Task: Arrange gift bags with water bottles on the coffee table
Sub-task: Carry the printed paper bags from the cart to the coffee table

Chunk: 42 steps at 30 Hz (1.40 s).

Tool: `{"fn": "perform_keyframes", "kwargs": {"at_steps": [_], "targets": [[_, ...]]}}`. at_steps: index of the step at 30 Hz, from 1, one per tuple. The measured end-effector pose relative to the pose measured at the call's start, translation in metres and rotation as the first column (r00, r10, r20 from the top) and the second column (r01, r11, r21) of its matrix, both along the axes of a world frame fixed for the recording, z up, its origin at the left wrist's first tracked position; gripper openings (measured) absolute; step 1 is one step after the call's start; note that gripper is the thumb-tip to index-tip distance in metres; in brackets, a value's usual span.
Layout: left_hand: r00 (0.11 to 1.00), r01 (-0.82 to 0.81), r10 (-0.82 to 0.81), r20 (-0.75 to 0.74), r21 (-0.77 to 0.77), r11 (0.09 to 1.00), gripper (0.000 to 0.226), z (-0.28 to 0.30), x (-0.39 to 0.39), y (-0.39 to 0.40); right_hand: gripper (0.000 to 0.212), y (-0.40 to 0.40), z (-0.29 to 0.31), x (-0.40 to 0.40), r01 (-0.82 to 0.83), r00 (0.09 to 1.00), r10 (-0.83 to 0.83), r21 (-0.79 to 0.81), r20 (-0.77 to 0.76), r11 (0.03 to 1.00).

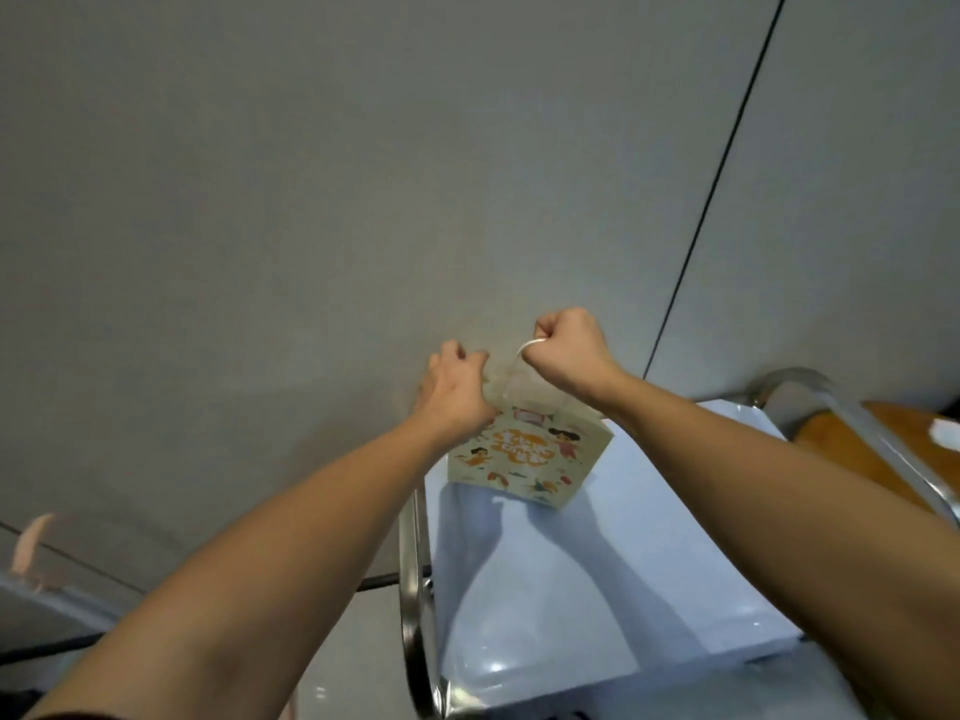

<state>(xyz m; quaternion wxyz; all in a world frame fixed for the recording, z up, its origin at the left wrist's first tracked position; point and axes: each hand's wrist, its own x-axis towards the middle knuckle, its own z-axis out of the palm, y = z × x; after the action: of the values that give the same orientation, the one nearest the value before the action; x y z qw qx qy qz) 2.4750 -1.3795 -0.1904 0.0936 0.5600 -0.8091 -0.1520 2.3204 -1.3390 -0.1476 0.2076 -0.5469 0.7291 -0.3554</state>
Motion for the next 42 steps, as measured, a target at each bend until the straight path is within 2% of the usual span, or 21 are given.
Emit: {"fn": "perform_keyframes", "kwargs": {"at_steps": [6, 11, 15, 19, 23, 26, 33, 35, 42], "targets": [[0.963, 0.247, -0.254, -0.094, -0.072, 0.966, 0.041, 0.009, -0.034, 0.046, 0.024, 0.084, 0.019, -0.018, 0.267, 0.963, -0.270, -0.087, -0.020, 0.960], [0.871, 0.489, -0.482, -0.099, 0.065, 0.870, 0.020, 0.010, -0.085, 0.117, 0.020, 0.182, 0.027, -0.048, 0.490, 0.871, -0.491, -0.028, -0.034, 0.871], [0.724, 0.690, -0.686, -0.074, 0.095, 0.717, 0.008, 0.010, -0.129, 0.191, 0.023, 0.276, 0.025, -0.080, 0.642, 0.767, -0.641, 0.015, -0.030, 0.767], [0.575, 0.817, -0.814, -0.081, 0.109, 0.566, 0.008, 0.015, -0.176, 0.277, 0.019, 0.374, 0.026, -0.109, 0.761, 0.649, -0.760, 0.021, -0.020, 0.649], [0.404, 0.910, -0.914, -0.032, 0.112, 0.398, 0.005, 0.019, -0.228, 0.370, 0.024, 0.480, 0.022, -0.137, 0.848, 0.529, -0.849, 0.021, 0.017, 0.529], [0.270, 0.955, -0.962, 0.038, 0.117, 0.273, 0.009, 0.014, -0.264, 0.449, 0.023, 0.558, 0.016, -0.155, 0.896, 0.441, -0.896, 0.033, 0.051, 0.443], [0.086, 0.972, -0.994, 0.072, 0.211, 0.100, 0.016, -0.016, -0.329, 0.640, 0.025, 0.737, -0.008, -0.177, 0.950, 0.296, -0.951, 0.078, 0.087, 0.303], [0.016, 0.982, -0.995, 0.099, 0.186, 0.035, 0.015, -0.023, -0.343, 0.691, 0.030, 0.790, -0.013, -0.184, 0.969, 0.222, -0.971, 0.085, 0.090, 0.230], [-0.274, 0.959, -0.941, 0.197, 0.127, -0.253, 0.014, -0.041, -0.384, 0.853, 0.024, 0.953, -0.032, -0.186, 0.992, -0.052, -0.992, 0.123, 0.115, -0.038]]}}
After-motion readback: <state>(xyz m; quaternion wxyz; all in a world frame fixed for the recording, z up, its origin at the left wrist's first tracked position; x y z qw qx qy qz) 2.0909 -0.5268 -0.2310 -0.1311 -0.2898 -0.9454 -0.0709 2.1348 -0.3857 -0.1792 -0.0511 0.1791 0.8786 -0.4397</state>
